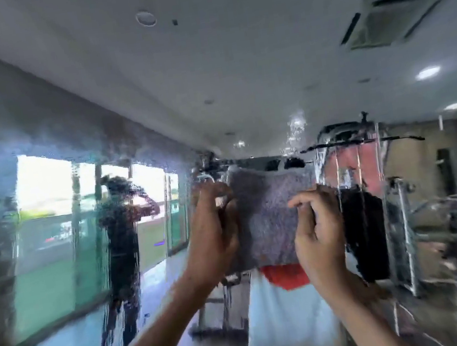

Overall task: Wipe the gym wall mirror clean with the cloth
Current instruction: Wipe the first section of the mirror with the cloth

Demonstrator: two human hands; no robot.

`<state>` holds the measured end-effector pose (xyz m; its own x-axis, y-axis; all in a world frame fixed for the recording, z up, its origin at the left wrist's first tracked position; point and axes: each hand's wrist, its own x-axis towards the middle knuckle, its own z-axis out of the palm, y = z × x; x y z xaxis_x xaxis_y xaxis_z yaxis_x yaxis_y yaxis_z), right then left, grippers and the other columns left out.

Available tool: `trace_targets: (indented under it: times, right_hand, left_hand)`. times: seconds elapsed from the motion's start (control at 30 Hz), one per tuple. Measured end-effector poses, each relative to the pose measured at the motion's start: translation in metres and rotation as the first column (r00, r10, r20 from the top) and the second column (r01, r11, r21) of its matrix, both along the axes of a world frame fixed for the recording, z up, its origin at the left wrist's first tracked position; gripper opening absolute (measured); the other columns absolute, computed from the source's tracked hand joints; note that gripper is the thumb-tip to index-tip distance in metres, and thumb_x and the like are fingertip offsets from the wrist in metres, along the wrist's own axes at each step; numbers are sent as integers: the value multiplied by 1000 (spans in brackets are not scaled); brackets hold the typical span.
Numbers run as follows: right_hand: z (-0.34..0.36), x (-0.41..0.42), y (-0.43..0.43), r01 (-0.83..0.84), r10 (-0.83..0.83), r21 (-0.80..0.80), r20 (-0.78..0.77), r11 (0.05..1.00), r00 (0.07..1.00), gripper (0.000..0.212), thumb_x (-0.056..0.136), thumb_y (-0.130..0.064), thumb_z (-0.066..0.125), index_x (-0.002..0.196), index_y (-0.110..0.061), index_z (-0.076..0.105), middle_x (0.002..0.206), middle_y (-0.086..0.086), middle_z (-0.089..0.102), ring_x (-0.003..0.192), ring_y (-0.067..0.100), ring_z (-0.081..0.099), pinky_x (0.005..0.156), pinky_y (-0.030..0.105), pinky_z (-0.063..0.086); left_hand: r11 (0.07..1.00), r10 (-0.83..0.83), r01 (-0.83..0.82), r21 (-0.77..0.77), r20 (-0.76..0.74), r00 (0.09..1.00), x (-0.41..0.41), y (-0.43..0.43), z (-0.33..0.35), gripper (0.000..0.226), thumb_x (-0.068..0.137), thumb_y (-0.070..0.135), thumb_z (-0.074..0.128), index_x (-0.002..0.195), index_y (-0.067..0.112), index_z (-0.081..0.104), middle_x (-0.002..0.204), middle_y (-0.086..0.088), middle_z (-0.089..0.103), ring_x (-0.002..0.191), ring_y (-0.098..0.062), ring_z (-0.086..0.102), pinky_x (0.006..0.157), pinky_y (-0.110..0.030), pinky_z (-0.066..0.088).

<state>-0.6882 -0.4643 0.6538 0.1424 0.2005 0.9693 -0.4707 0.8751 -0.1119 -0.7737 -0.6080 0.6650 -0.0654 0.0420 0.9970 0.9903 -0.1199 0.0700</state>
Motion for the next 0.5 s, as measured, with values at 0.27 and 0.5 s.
trace_targets:
  times: [0.27,0.5]
  right_hand:
    - [113,-23,2,455,-439,111,-138,884,888,40,87,11,44,124,6,61,108,25,49,79,5,41,72,9,39]
    - [217,-30,11,758,-769,191,-27,623,639,42,101,-10,50,142,-4,47,119,18,48,71,31,63,49,35,51]
  left_hand:
    - [996,79,-64,64,-287,955,-46,26,125,29,88,2,43,111,2,60,108,-20,59,96,-23,54,84,-24,43]
    - [952,275,-293,-83,-183,944,-44,35,221,71,98,10,45,160,22,13,136,-17,39,101,-49,57,85,-56,48]
